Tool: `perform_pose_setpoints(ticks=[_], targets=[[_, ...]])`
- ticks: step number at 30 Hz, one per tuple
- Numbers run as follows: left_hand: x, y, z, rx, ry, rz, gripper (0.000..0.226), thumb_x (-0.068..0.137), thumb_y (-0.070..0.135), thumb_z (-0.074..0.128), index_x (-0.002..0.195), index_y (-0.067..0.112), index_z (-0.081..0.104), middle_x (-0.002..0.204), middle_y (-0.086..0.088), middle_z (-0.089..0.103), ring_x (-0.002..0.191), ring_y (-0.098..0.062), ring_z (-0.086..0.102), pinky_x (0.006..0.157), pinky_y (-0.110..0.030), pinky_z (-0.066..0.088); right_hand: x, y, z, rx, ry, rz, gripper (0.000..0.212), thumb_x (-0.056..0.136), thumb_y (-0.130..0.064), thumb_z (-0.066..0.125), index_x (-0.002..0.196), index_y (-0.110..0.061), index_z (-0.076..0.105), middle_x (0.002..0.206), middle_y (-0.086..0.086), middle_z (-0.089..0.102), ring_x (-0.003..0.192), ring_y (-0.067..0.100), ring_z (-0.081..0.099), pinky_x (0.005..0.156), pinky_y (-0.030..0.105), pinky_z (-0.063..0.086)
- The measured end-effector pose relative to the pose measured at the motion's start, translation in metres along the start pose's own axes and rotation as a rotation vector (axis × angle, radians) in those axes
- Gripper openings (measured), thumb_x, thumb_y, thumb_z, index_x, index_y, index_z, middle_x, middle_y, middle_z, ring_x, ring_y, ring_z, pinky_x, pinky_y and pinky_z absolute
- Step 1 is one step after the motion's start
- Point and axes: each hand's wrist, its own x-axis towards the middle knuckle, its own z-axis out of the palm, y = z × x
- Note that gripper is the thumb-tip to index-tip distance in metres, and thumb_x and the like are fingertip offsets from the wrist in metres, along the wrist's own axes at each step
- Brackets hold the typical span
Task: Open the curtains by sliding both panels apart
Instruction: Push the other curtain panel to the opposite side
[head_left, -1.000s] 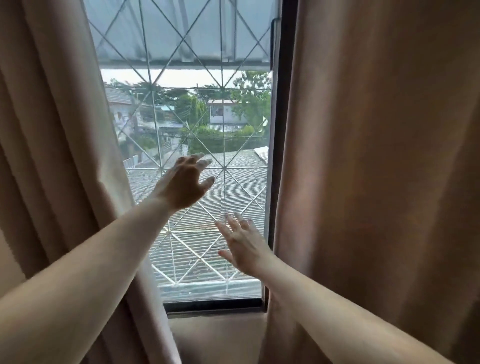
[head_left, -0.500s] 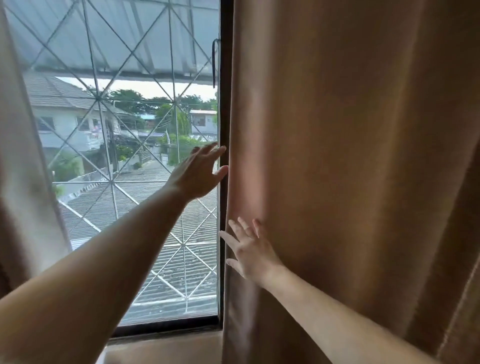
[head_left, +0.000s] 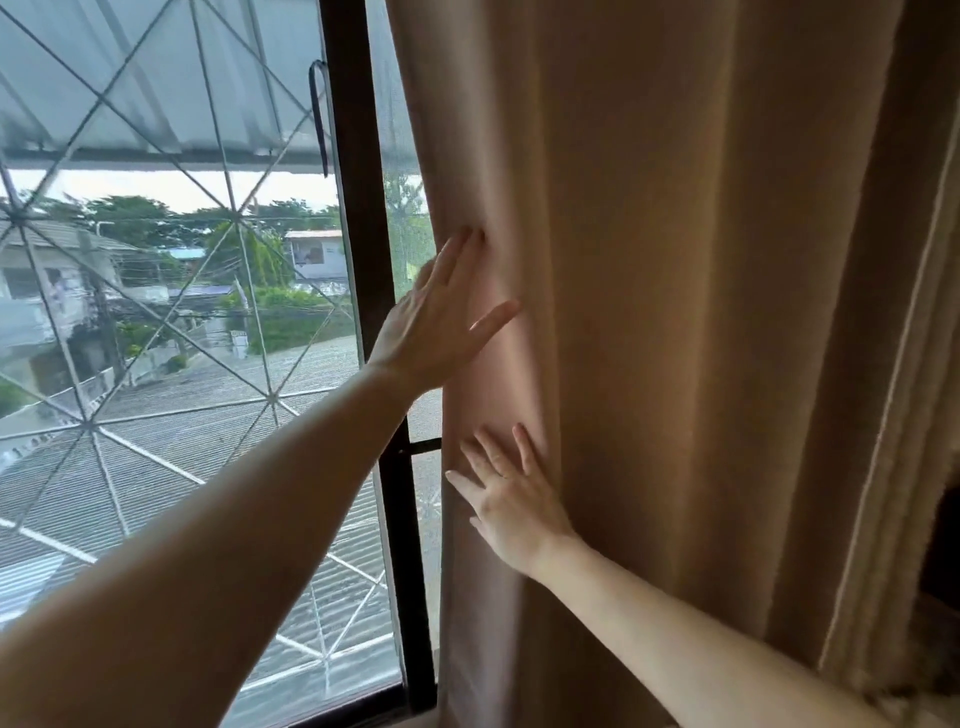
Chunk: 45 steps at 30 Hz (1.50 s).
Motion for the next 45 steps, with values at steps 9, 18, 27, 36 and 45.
perform_pose_setpoints(ticks=[9, 18, 27, 36, 45], targets=[[0.032, 0.017, 0.044, -0.138, -0.01, 0.059, 0.105, 0.096, 0.075, 0.052, 0.171, 0.02, 0.003, 0.18, 0.001, 0.002, 0.165, -0.024, 0.011, 0.127, -0.048, 0.028, -0.017, 0.027, 0.014, -0.086, -0.054, 0.095, 0.055, 0.097, -0.028, 0.064, 0.15, -0.026, 0.052, 0.163, 0.015, 0.041, 0.156, 0.035, 0.021, 0.122, 0.063, -0.012], [0.047, 0.054, 0.075, -0.247, 0.152, 0.163, 0.111, 0.094, 0.074, 0.056, 0.171, 0.015, 0.001, 0.18, -0.003, -0.001, 0.166, -0.026, 0.007, 0.128, -0.036, 0.017, -0.038, 0.068, 0.022, -0.125, -0.057, 0.092, 0.058, 0.091, -0.023, 0.071, 0.147, -0.024, 0.055, 0.164, 0.015, 0.039, 0.157, 0.035, 0.02, 0.123, 0.065, -0.004], [0.066, 0.09, 0.117, -0.064, 0.168, 0.137, 0.104, 0.097, 0.057, 0.058, 0.17, 0.011, 0.0, 0.179, -0.007, 0.0, 0.164, -0.039, 0.009, 0.121, -0.066, 0.036, -0.062, 0.116, 0.027, -0.176, -0.023, 0.044, 0.043, 0.094, -0.022, 0.067, 0.137, -0.02, 0.065, 0.164, 0.015, 0.04, 0.157, 0.035, 0.018, 0.123, 0.065, -0.004], [0.09, 0.111, 0.154, -0.05, 0.131, 0.128, 0.103, 0.096, 0.055, 0.058, 0.17, 0.015, -0.001, 0.179, -0.01, 0.002, 0.164, -0.039, 0.011, 0.125, -0.063, 0.031, -0.081, 0.17, 0.038, -0.192, -0.041, 0.042, 0.039, 0.095, -0.023, 0.065, 0.134, -0.02, 0.068, 0.164, 0.013, 0.04, 0.158, 0.034, 0.015, 0.123, 0.063, -0.007], [0.111, 0.143, 0.187, -0.07, 0.09, 0.113, 0.101, 0.094, 0.05, 0.061, 0.17, 0.016, 0.003, 0.178, -0.009, 0.005, 0.163, -0.04, 0.012, 0.127, -0.062, 0.027, -0.09, 0.204, 0.054, -0.181, -0.028, 0.005, 0.04, 0.093, -0.022, 0.067, 0.132, -0.019, 0.068, 0.162, 0.014, 0.042, 0.157, 0.033, 0.019, 0.124, 0.062, -0.004]])
